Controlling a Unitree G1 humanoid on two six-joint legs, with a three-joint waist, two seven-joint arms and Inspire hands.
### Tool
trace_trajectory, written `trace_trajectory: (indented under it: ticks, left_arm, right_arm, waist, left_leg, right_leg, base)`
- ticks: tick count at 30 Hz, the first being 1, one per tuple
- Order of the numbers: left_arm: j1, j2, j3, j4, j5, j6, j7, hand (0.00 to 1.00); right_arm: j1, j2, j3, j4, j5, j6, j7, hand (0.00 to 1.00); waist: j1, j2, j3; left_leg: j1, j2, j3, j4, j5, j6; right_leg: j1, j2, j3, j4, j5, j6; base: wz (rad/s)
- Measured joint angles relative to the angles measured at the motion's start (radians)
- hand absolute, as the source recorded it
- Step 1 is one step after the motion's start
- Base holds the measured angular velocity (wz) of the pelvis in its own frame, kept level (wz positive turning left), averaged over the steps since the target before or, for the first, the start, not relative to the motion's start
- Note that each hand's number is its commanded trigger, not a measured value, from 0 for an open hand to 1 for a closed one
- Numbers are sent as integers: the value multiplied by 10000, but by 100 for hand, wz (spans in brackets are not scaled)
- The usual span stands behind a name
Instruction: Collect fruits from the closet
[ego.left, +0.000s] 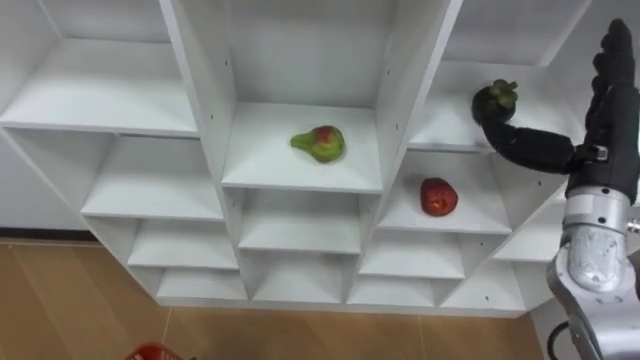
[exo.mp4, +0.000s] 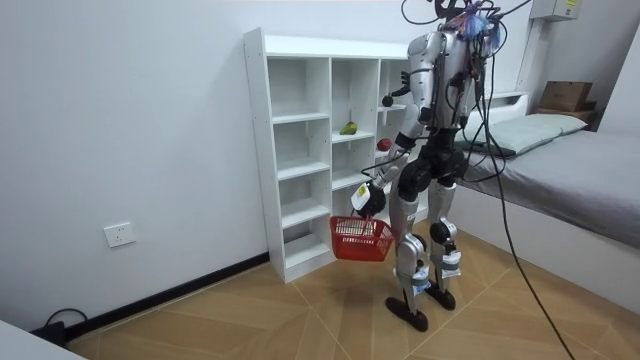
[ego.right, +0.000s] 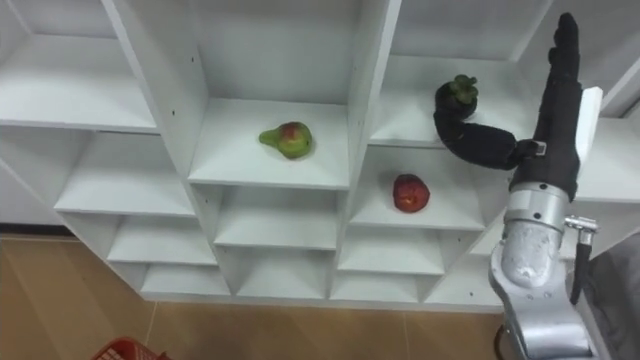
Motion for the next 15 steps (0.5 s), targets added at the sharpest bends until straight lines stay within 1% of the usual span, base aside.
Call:
trace_trajectory:
  ticks: [2, 5, 7, 8, 9, 10, 11, 15]
  left_arm:
    - [-3, 1, -18, -17, 19, 90, -8, 100]
    - [21, 25, -10, -207, 258, 311, -89, 100]
    - [65, 23, 21, -527, 489, 457, -233, 100]
    - [67, 22, 56, -590, 598, 457, -278, 100]
    - [49, 18, 110, -640, 765, 454, -338, 100]
    - [46, -11, 230, -656, 849, 447, -348, 100]
    - [38, -19, 281, -662, 863, 447, -348, 100]
    - [73, -21, 471, -666, 881, 448, -348, 100]
  right_arm:
    - [-258, 1, -6, 315, 16, 16, 5, 0]
    - [-524, 0, -25, 666, 12, 200, 11, 0]
    - [-727, 0, -26, 1045, 15, 218, 163, 0]
    - [-781, 0, -28, 1104, 14, 277, 225, 0]
    - [-809, -1, -29, 1124, 10, 380, 377, 0]
    - [-809, -2, -29, 1178, 3, 392, 545, 0]
    - [-812, -4, -31, 1221, 20, 392, 624, 0]
    - [-883, -15, -35, 1761, 225, 410, 1032, 0]
  waist:
    - [25, 1, 0]
    - [69, 10, -1]
    - [99, 38, -4]
    - [108, 45, -4]
    - [188, 79, -23]
    - [279, 119, -50]
    - [294, 137, -63]
    - [336, 170, -58]
  left_leg:
    - [-35, -2, -3, 38, 0, 0]
    - [-109, -1, -60, 109, -1, 0]
    - [-168, 5, -108, 147, -1, 0]
    - [-182, 4, -117, 161, -1, 0]
    - [-173, 8, -137, 161, -1, 0]
    - [-144, 7, -156, 161, -1, -1]
    - [-134, 5, -179, 161, -1, -1]
    - [6, -8, -270, 148, 0, -1]
  right_leg:
    - [7, -11, -49, 9, 1, 1]
    - [2, -22, -148, 15, 1, 2]
    - [-18, -50, -180, 18, 2, 1]
    - [-22, -64, -177, 19, 2, 1]
    - [-11, -74, -172, 18, 2, 1]
    - [23, -72, -185, 19, 2, 1]
    - [41, -74, -226, 19, 2, 1]
    - [237, -85, -341, 0, 0, 4]
  base:
    - [6]
    - [10]
    - [6]
    - [5]
    - [0]
    - [0]
    - [9]
    - [7]
